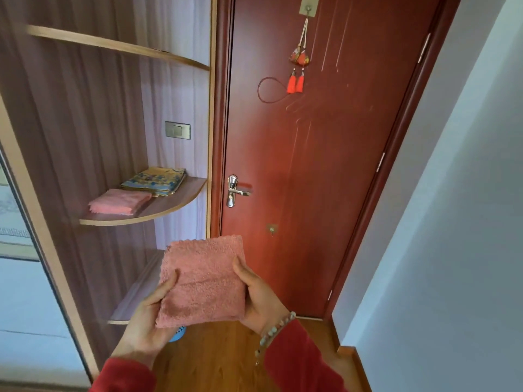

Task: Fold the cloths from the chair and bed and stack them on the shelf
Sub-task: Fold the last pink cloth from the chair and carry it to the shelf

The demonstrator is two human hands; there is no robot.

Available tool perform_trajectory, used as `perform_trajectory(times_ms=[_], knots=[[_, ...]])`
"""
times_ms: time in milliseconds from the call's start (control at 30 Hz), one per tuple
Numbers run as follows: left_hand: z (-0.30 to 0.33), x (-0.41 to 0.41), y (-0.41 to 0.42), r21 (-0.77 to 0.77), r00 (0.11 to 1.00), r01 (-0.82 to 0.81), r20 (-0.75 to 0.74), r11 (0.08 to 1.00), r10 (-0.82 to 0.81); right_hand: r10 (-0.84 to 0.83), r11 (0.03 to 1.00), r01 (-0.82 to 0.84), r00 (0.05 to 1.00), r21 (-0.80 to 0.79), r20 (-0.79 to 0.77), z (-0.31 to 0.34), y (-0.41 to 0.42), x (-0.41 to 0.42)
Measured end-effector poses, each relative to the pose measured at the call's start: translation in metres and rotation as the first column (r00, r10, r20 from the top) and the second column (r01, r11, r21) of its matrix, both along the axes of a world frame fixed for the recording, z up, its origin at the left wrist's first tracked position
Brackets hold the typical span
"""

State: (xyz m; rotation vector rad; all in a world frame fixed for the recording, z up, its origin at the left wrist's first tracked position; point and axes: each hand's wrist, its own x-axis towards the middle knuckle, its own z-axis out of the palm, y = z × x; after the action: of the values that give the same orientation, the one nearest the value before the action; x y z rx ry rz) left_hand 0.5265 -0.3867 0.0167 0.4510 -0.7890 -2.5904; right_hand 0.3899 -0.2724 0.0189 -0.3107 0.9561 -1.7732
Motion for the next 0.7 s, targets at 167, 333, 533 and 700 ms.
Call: perform_trajectory(times_ms=[167, 333, 533, 700], knots=[[-0.004, -0.037, -0.046, 0.013, 0.999, -0.028, 0.024, 1.000, 0.028, 0.034, 0.999, -0.034, 0.999, -0.010, 0.014, -0.002, -0.049, -0.038], [-0.005, -0.080, -0.090, 0.023, 0.995, -0.092, 0.045, 0.995, 0.091, 0.112, 0.993, -0.112, 0.994, -0.023, -0.004, -0.005, -0.099, -0.087], [0.006, -0.141, -0.147, 0.044, 0.983, -0.183, 0.021, 0.982, 0.183, 0.171, 0.982, -0.173, 0.985, -0.079, -0.028, 0.001, -0.174, -0.157], [0.012, -0.183, -0.185, 0.013, 0.977, -0.210, 0.024, 0.978, 0.210, 0.230, 0.965, -0.233, 0.972, -0.122, -0.036, 0.002, -0.224, -0.207]])
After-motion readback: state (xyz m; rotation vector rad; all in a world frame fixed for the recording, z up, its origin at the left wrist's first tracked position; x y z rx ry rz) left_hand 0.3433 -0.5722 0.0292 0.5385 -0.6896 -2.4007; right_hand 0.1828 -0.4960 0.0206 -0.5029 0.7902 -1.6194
